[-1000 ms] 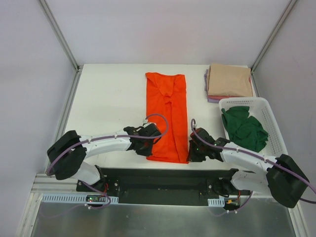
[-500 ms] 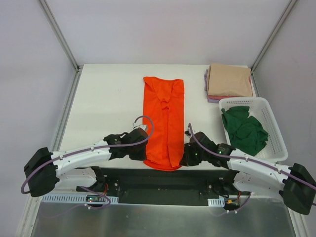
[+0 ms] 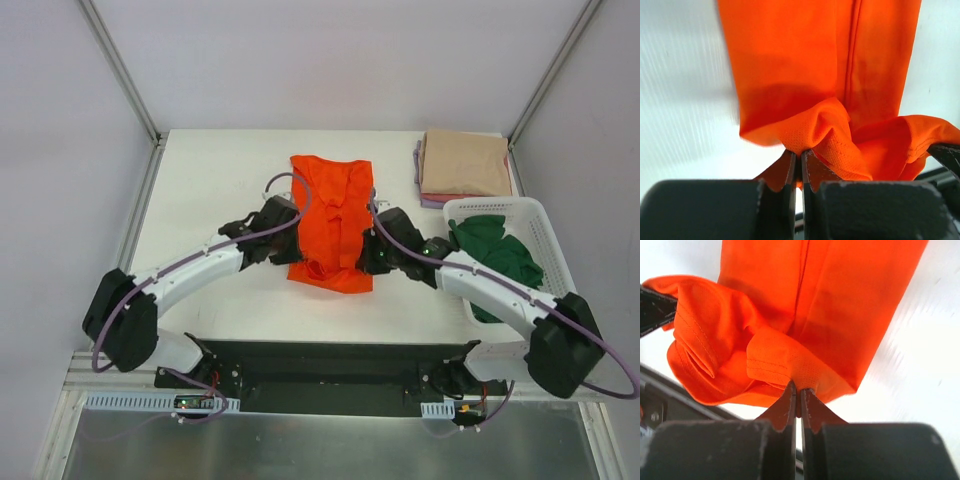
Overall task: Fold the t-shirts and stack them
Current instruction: Grab the bottom of the folded rectangular tshirt with both arms, then fold the folded rectangular tshirt in 1/3 of the way
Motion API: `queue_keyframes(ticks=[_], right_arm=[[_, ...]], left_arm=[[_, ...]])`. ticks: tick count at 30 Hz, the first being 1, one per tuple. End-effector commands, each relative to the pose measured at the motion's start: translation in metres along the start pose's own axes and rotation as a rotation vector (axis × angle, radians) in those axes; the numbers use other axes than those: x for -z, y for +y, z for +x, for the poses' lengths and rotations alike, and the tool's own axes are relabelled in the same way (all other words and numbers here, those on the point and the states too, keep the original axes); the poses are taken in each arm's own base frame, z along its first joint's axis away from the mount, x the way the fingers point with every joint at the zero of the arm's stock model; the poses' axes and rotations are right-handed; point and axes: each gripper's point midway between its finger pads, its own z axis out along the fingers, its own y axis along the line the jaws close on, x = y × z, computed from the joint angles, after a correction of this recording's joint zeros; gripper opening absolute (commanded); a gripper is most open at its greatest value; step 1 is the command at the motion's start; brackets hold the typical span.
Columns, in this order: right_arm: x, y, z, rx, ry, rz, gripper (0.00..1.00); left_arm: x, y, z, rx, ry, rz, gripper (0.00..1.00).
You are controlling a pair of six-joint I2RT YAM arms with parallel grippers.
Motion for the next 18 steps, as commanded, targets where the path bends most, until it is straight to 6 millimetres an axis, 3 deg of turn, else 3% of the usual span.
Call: queue_keyframes(ticks=[1,10,18], right_arm=[[-0.014,-0.019,-0.059,0.037,-0.075,0.070,0.00],[-0.060,-0.038,-0.113,0.002,-0.027,0.019,0.01],[-0.093,-0.060,-0.142,-0.040,-0.030,-0.010,0.00]], left_arm=[[-0.012,-0.010,-0.055,-0.035,-0.062,0.019,0.00],[-0.055,0.005,-0.121,0.024,-0.050,-0.002,0.00],[-0.087,0.016,-0.148,0.033,-0.017,-0.001,0.00]])
